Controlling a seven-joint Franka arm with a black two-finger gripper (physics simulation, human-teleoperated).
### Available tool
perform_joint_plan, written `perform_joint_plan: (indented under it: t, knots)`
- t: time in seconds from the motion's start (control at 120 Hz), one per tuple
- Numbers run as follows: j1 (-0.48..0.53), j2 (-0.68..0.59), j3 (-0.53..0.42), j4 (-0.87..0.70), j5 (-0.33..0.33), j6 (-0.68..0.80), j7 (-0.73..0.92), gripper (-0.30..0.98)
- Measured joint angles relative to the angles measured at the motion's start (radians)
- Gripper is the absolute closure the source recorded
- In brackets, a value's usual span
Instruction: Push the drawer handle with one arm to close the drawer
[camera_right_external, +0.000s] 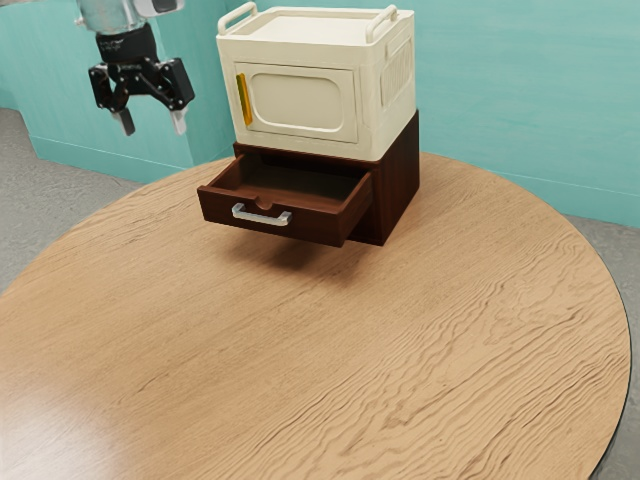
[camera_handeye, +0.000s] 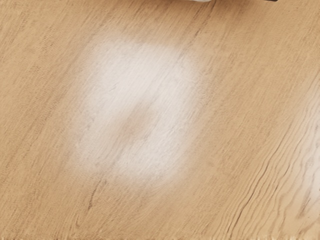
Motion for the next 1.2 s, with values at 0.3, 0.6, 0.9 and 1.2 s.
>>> perform_joint_plan:
  t: [0.3, 0.6, 0.9, 1.2]
  knots:
    - [-0.008, -0.435, -0.004, -0.715, 0.008, 0.158, -0.025, 0.02]
    - [-0.006, -0.493, -0.091, -1.058, 0.072, 0.523, -0.013, 0.31]
    - [-0.005, -0.302, -0.102, -0.955, 0.083, 0.762, 0.003, 0.54]
    - [-0.004, -0.198, -0.107, -0.847, 0.092, 0.804, 0.005, 0.64]
